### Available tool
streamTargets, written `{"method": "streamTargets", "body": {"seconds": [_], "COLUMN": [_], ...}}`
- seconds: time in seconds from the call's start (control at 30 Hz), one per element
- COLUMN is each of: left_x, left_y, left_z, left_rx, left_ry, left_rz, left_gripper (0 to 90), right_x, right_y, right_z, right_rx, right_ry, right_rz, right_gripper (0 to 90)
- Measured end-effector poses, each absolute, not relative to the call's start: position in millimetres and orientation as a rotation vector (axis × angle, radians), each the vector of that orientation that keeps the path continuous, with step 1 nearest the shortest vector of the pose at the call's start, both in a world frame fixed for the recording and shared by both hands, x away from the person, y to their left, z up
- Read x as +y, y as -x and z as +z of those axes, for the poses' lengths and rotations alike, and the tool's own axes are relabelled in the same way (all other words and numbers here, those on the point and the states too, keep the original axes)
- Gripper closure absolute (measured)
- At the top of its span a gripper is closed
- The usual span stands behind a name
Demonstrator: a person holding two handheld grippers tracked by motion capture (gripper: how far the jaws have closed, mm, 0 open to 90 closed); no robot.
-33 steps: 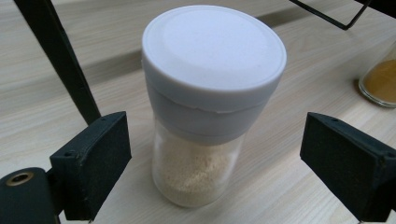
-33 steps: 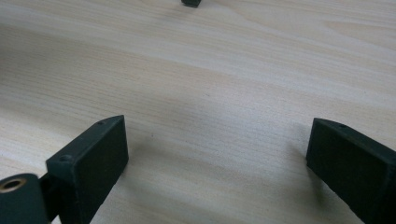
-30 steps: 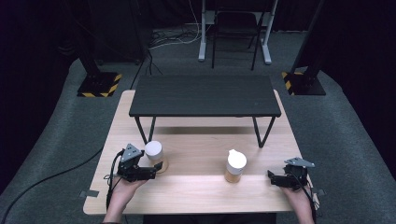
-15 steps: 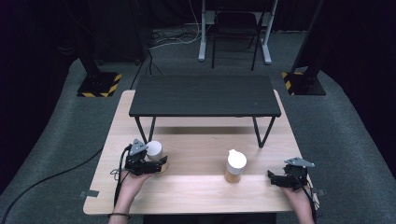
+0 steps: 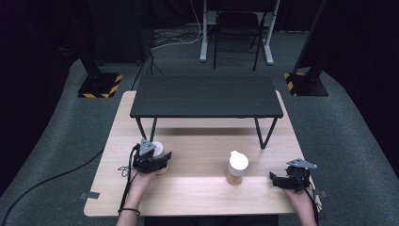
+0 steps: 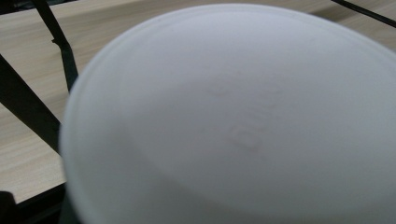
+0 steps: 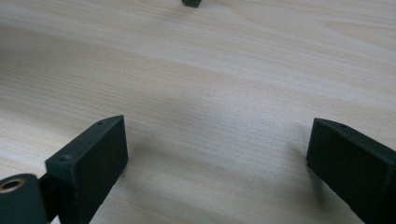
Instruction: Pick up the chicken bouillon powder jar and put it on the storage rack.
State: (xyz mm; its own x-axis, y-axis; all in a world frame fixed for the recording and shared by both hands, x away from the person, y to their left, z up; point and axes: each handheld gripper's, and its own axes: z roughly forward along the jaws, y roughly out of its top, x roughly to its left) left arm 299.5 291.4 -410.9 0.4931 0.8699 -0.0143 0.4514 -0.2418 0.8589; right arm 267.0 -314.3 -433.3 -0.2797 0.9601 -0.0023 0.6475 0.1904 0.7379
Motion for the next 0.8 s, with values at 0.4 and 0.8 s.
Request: {"method": "streamTargets", "body": {"seconds": [0.4,0.8], "left_x": [292,292], "left_y": [-300,-293], "left_z": [-405,-374], "left_rx": [1.095,1.045], "left_ry": [-1.878,-1.876], "left_rz": [0.591,0.594], "left_gripper": [35.3,35.7], "right_x": [-314,-314], "right_y": [-267,-267], "right_z": [-433,-433], "right_rx": [2.001,2.001], "right_ry": [-1.501,-1.501], "right_rz": [0.880,0.880], "right_gripper": [4.4,4.4]}}
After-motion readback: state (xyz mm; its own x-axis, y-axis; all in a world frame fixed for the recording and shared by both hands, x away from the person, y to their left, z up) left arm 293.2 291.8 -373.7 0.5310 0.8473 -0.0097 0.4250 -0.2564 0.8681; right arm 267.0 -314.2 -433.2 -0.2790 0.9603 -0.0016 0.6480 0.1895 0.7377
